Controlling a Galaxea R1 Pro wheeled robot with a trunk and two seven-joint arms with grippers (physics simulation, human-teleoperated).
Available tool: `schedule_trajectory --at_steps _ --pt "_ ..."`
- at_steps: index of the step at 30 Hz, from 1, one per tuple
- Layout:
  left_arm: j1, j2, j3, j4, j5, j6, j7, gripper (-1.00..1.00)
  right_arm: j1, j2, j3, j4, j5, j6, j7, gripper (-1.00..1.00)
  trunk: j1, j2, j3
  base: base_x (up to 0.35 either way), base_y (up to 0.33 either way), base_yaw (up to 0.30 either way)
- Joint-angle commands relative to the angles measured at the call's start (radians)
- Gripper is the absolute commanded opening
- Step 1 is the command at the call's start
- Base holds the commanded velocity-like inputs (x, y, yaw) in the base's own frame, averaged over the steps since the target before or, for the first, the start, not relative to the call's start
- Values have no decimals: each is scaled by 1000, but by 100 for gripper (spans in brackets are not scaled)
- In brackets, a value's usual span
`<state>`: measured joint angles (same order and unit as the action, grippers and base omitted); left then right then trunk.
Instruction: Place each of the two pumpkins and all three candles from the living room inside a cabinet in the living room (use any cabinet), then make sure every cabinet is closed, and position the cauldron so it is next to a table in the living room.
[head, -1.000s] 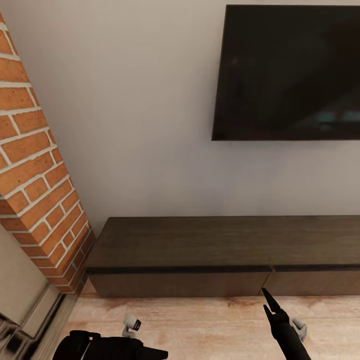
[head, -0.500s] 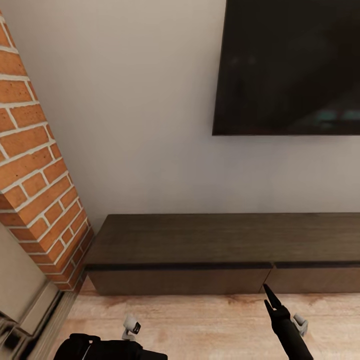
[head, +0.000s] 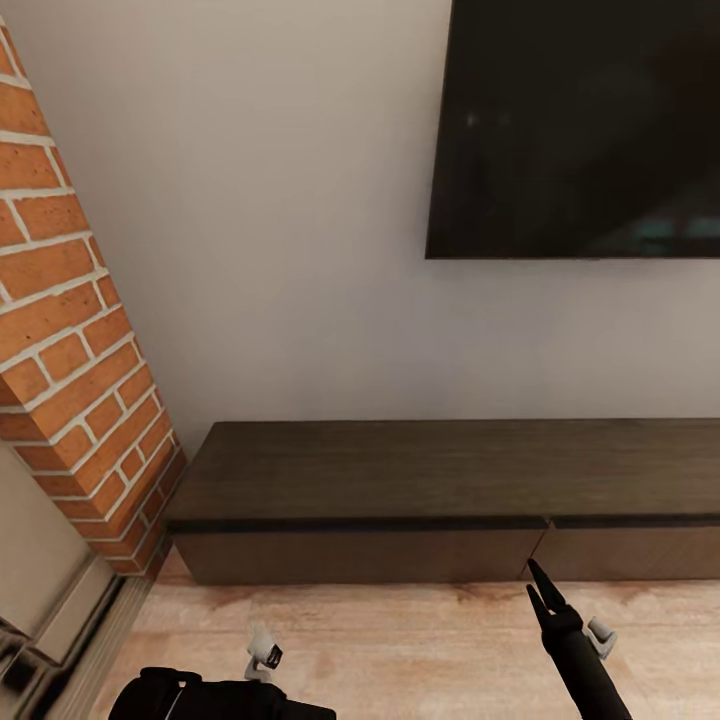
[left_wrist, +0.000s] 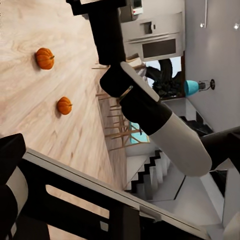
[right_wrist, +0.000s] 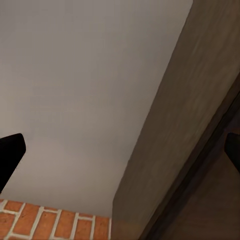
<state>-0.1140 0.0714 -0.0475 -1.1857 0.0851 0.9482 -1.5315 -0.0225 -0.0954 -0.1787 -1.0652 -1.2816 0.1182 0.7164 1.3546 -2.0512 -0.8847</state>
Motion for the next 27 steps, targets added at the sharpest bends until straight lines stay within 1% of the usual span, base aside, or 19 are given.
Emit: schedule_trajectory --at_steps 1,6,11,14,18,24,27 --pt "-1 1 -3 0 4 11 0 100 0 0 -1 -2 -10 10 3 100 4 -8 -4 0 0 0" --pt "0 -1 -5 0 0 11 3 100 0 -1 -2 -8 -11 6 9 100 23 -43 -20 0 0 0" --pt "0 -4 -6 0 0 11 7 100 0 -1 -1 -10 -5 -24 15 100 42 -78 -35 0 0 0" --pt "0 -4 -6 0 1 10 7 100 0 -1 -1 -11 -3 -28 15 100 54 -99 -45 0 0 0" --pt "0 -5 -6 0 -1 10 8 100 0 -4 0 -56 -12 -10 7 100 69 -127 -57 0 0 0" --pt "0 -6 -8 0 -2 9 8 100 0 -5 2 -71 -10 44 3 100 92 -169 -76 0 0 0" --pt "0 -6 -8 0 -2 10 9 100 0 -6 4 -72 -5 49 0 100 92 -169 -76 0 0 0"
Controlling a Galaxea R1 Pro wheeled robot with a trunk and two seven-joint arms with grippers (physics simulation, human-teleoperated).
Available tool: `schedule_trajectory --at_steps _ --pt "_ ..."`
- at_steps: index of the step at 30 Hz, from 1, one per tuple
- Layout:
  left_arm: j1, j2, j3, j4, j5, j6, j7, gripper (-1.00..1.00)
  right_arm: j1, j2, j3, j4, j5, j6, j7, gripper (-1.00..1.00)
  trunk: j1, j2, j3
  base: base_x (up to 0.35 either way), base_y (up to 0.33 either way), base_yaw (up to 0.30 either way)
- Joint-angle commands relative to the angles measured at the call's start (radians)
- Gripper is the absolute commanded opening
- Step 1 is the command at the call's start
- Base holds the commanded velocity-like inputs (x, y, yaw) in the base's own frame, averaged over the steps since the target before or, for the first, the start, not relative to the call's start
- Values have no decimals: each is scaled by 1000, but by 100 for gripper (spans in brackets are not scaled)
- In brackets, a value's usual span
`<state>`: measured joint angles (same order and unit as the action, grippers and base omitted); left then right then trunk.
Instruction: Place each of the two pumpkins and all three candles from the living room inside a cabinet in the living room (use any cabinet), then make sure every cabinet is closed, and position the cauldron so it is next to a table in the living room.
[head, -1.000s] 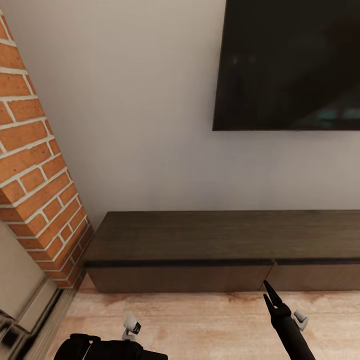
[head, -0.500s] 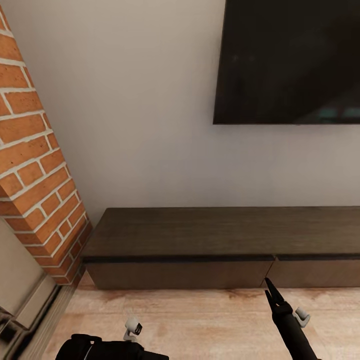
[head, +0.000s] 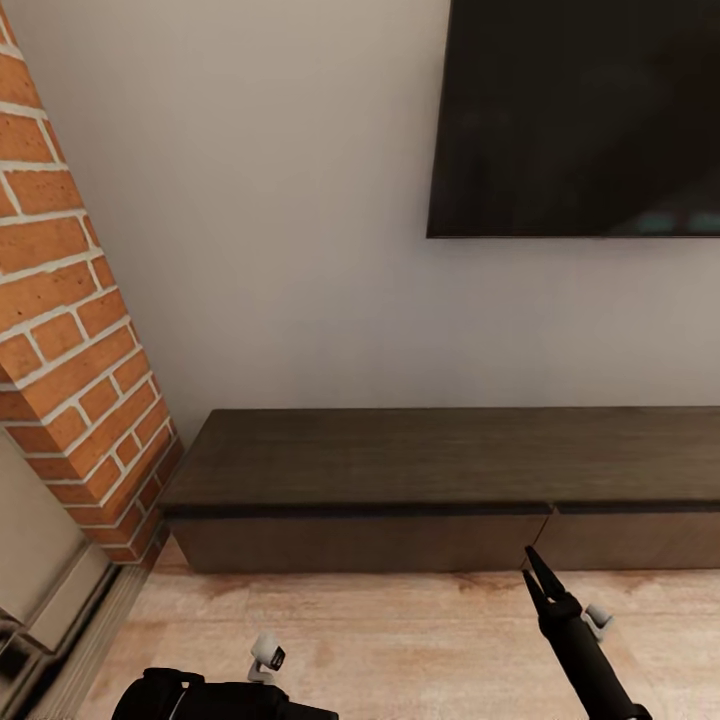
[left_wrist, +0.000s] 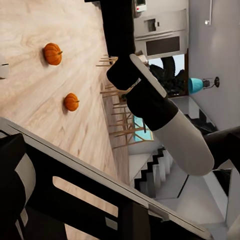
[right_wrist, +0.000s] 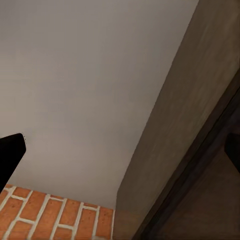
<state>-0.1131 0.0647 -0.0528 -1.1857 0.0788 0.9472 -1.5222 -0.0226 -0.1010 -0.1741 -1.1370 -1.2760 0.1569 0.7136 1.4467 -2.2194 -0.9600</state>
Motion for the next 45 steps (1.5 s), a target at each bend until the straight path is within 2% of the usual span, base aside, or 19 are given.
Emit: schedule_trajectory --at_steps 1,6,13,19,21,23,26,29,45 --pt "0 1 -2 0 5 11 -1 100 0 0 0 2 -10 11 4 100 0 0 -1 0 0 0" --pt "0 3 -2 0 8 11 -6 100 0 2 0 1 -5 19 38 100 0 0 -1 0 0 0" --pt "1 3 -2 0 9 11 -9 100 0 4 -6 5 -15 26 65 100 27 -49 -23 0 0 0" --pt "1 4 -1 0 12 12 -12 100 0 6 -6 12 -22 31 81 100 27 -49 -23 0 0 0" --pt "1 6 -1 0 13 12 -13 100 0 4 -7 13 -33 31 83 100 27 -49 -23 0 0 0" --pt "2 6 -1 0 13 12 -15 100 0 2 -7 22 -88 32 96 100 27 -49 -23 0 0 0" --pt "2 7 -1 0 15 12 -16 100 0 0 -6 30 -136 34 126 100 38 -70 -32 0 0 0" --pt "4 7 -1 0 16 12 -17 100 0 0 -8 35 -151 35 132 100 50 -91 -42 0 0 0" --pt "3 4 -1 0 22 13 -16 100 0 1 -7 71 -159 34 131 100 111 -203 -92 0 0 0"
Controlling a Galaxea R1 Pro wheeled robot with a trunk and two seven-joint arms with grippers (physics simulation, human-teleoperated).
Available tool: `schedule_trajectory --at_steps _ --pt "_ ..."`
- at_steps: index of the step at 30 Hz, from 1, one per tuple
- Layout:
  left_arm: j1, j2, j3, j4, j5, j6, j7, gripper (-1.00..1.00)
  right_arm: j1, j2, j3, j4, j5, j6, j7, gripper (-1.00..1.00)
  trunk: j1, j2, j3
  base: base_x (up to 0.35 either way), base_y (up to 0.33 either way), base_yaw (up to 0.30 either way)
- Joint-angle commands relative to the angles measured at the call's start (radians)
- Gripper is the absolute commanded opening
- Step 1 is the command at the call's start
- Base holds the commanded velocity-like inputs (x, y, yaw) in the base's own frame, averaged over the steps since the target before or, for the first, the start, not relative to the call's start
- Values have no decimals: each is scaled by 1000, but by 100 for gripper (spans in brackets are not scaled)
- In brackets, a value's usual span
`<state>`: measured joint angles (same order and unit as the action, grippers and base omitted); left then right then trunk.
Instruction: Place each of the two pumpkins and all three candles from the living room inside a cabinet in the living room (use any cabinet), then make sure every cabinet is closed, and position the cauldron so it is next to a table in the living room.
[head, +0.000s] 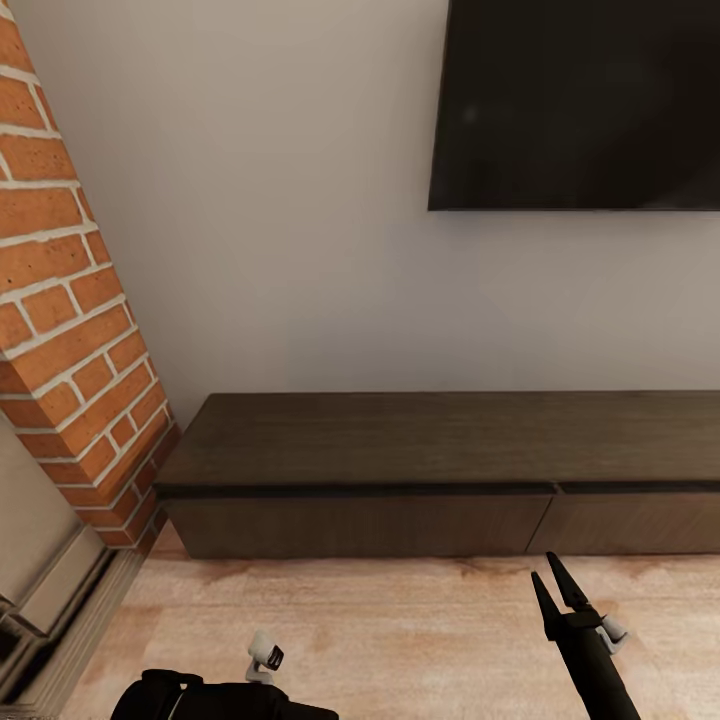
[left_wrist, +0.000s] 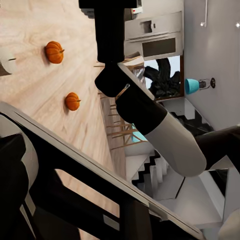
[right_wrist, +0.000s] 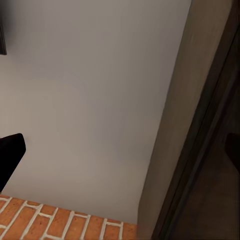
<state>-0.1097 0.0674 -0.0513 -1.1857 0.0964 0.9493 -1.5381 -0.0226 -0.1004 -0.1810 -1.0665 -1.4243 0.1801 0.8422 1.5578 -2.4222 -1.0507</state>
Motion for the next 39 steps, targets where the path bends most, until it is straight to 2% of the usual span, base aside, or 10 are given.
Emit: schedule_trajectory --at_steps 1,11,35,39 --pt "0 1 -2 0 4 10 -1 100 0 0 0 0 -10 10 3 100 4 -8 -4 0 0 0" --pt "1 0 -3 0 -1 10 -1 100 0 0 -2 -1 -9 9 14 100 42 -78 -35 0 0 0" --pt "7 0 -4 0 -4 9 -1 100 0 -1 -2 -5 -9 12 12 100 53 -83 -128 0 0 0" --pt "7 0 -3 0 -4 9 -1 100 0 -1 -2 -6 -8 12 12 100 53 -83 -128 0 0 0"
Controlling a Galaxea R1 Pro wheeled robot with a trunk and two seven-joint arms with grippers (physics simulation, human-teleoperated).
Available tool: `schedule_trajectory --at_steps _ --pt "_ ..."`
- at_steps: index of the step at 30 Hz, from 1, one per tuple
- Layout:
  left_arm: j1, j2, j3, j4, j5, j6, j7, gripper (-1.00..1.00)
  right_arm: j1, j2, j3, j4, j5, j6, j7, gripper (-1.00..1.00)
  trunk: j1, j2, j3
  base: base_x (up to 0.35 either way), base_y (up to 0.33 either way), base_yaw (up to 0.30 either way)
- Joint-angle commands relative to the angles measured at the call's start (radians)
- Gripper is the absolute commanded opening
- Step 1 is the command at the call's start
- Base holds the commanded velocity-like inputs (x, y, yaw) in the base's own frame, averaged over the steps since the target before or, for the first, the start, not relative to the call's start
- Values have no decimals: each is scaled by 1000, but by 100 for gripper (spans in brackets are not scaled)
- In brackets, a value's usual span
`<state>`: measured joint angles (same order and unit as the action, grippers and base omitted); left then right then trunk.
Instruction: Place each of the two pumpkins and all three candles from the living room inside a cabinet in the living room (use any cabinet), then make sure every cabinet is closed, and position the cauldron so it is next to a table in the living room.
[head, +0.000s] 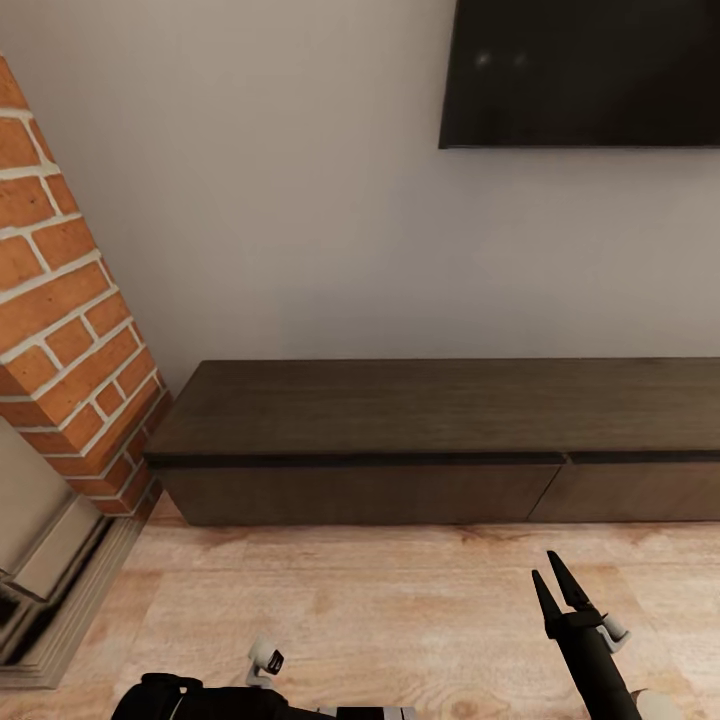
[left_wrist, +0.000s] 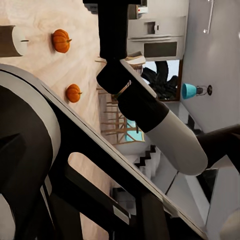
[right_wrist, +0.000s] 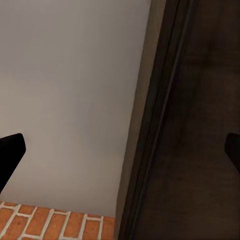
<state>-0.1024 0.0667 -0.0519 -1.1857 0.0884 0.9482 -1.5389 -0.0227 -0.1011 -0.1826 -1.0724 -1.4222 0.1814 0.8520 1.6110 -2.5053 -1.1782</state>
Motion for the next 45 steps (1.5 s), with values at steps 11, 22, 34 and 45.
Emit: schedule_trajectory --at_steps 11,22,34,45 --pt "0 4 -2 0 5 11 -1 100 0 0 0 1 -10 9 2 100 0 0 -1 78 0 0" --pt "-19 -1 8 -4 17 26 0 100 0 0 0 -5 -10 8 1 100 0 0 -1 136 0 0" --pt "-265 -1 7 279 94 33 15 100 0 0 3 -7 -8 6 -2 100 0 0 -1 1 0 0" --pt "-316 4 9 371 91 29 19 100 0 0 3 -8 -4 -1 -2 100 0 0 -1 14 0 0"
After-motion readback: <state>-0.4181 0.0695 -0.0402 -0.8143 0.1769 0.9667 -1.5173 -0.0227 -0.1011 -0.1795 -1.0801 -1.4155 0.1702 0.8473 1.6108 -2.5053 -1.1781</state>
